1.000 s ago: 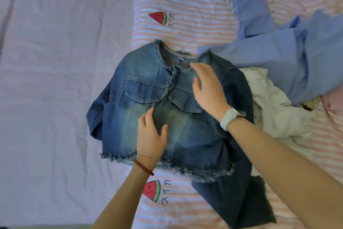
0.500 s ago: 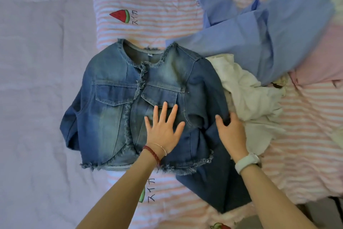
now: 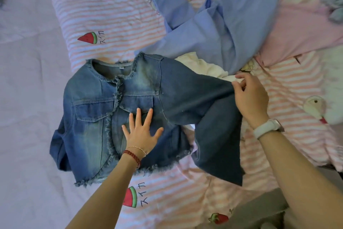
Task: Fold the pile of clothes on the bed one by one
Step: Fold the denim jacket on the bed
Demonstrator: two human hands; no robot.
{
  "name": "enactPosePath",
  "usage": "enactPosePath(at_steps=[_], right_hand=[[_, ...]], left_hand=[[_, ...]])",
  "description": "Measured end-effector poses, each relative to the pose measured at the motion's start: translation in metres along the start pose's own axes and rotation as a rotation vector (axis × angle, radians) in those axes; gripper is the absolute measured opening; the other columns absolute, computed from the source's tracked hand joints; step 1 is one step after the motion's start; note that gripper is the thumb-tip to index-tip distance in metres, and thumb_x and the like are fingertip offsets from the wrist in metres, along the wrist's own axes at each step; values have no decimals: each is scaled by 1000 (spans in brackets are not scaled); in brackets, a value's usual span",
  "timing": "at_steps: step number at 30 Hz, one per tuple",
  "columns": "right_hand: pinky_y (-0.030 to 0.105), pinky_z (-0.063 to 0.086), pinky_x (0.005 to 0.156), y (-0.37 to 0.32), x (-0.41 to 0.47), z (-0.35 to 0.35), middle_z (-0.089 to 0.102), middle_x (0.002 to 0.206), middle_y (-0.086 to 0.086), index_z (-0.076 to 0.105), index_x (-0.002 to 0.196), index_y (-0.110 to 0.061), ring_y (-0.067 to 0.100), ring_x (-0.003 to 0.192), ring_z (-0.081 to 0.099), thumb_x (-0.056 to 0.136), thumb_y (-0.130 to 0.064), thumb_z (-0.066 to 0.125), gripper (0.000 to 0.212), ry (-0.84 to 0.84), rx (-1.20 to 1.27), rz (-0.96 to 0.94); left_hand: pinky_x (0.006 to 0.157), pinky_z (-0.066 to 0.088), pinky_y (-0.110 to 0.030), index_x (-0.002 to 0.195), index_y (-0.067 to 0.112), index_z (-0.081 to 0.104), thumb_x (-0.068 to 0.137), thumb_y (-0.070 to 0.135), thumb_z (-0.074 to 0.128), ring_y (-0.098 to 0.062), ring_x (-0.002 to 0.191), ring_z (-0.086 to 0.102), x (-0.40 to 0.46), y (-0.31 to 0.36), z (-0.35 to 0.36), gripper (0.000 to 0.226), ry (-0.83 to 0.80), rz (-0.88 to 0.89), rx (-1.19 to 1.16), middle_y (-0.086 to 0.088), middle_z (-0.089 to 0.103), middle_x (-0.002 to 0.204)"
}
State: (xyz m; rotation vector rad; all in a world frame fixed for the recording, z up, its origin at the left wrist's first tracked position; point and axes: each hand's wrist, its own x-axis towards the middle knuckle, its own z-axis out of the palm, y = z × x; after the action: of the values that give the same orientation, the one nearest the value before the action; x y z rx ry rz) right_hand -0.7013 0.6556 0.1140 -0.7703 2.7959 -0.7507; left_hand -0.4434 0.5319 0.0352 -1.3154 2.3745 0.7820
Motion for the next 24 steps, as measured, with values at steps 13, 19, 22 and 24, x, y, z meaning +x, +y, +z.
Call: enactPosePath(at_steps=[13, 19, 22, 24], right_hand=[[30, 55, 72, 6, -191, 91, 61, 117, 9, 56, 122, -10, 23, 101, 63, 80, -36, 39, 52, -307, -221, -436], [38, 54, 66, 32, -194, 97, 63, 113, 10, 64, 115, -22, 27, 91, 64, 77, -38, 46, 46, -280, -387, -513], [36, 54, 59, 25, -185, 107, 62, 104, 8, 69, 93, -19, 28, 88, 63, 62, -24, 75, 32, -301, -326, -512], [29, 53, 54, 19, -179, 109, 63, 92, 6, 68, 78, -12, 25, 83, 62, 65, -15, 72, 14, -277, -313, -620]], left_hand=[[114, 6, -53, 149, 26, 12, 94, 47, 42, -31, 144, 4, -31, -38, 26, 66, -11, 60, 163, -5, 7, 157], [112, 1, -56, 149, 31, 4, 94, 45, 42, -28, 144, -7, -33, -29, 26, 68, 1, 85, 161, -3, -5, 158], [112, 2, -58, 148, 32, 1, 93, 46, 42, -26, 144, -7, -32, -30, 22, 70, 45, 169, 185, -1, -9, 157], [112, 2, -57, 148, 32, -2, 93, 47, 41, -26, 144, -7, -28, -30, 18, 71, 59, 261, 195, 0, -9, 157]])
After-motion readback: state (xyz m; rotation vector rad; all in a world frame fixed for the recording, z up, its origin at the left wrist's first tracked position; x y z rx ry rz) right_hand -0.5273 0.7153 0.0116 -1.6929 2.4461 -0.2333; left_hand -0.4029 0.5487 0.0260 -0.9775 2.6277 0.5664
